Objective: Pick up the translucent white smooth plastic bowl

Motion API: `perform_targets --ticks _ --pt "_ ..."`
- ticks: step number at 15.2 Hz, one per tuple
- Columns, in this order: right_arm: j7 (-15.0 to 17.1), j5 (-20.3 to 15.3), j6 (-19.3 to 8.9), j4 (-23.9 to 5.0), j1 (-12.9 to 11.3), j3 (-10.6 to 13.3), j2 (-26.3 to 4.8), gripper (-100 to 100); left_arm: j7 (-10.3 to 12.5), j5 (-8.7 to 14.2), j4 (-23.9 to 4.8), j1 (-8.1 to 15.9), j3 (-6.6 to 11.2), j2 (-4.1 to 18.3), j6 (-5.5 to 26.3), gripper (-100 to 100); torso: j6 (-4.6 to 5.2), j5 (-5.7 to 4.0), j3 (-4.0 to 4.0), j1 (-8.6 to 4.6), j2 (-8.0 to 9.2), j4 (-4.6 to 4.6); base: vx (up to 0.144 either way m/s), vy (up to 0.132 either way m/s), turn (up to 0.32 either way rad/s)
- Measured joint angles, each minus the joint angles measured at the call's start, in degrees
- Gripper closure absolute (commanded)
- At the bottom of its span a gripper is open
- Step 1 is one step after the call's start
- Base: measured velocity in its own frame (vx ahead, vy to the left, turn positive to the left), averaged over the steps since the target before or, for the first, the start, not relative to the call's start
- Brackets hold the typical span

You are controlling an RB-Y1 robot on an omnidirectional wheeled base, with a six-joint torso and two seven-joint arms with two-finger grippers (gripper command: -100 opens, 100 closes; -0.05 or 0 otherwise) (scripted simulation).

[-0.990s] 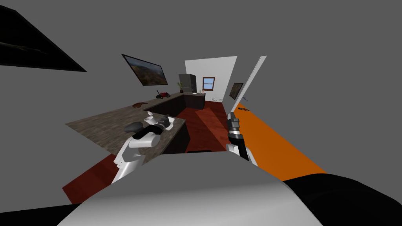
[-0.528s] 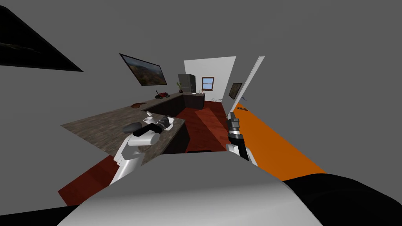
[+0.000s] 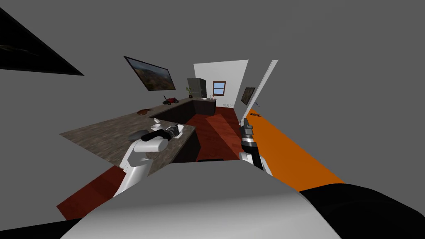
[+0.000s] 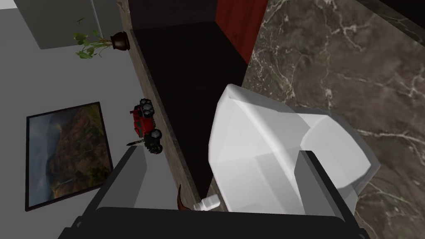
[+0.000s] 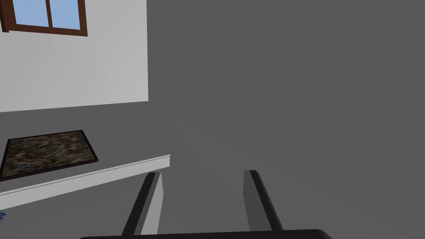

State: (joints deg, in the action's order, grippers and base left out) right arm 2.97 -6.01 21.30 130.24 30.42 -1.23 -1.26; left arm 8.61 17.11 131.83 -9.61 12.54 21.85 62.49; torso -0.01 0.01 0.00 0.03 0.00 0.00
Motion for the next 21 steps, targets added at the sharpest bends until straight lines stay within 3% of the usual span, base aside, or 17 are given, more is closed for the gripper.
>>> perform_targets --ticks 21 --pt "0.00 0.00 0.00 0.00 0.00 0.00 0.00 0 3.05 2.42 0.15 5.58 3.09 1.16 22.79 -100 0.00 0.01 -0.01 0.06 -0.02 0.00 0.001 0.016 -0.022"
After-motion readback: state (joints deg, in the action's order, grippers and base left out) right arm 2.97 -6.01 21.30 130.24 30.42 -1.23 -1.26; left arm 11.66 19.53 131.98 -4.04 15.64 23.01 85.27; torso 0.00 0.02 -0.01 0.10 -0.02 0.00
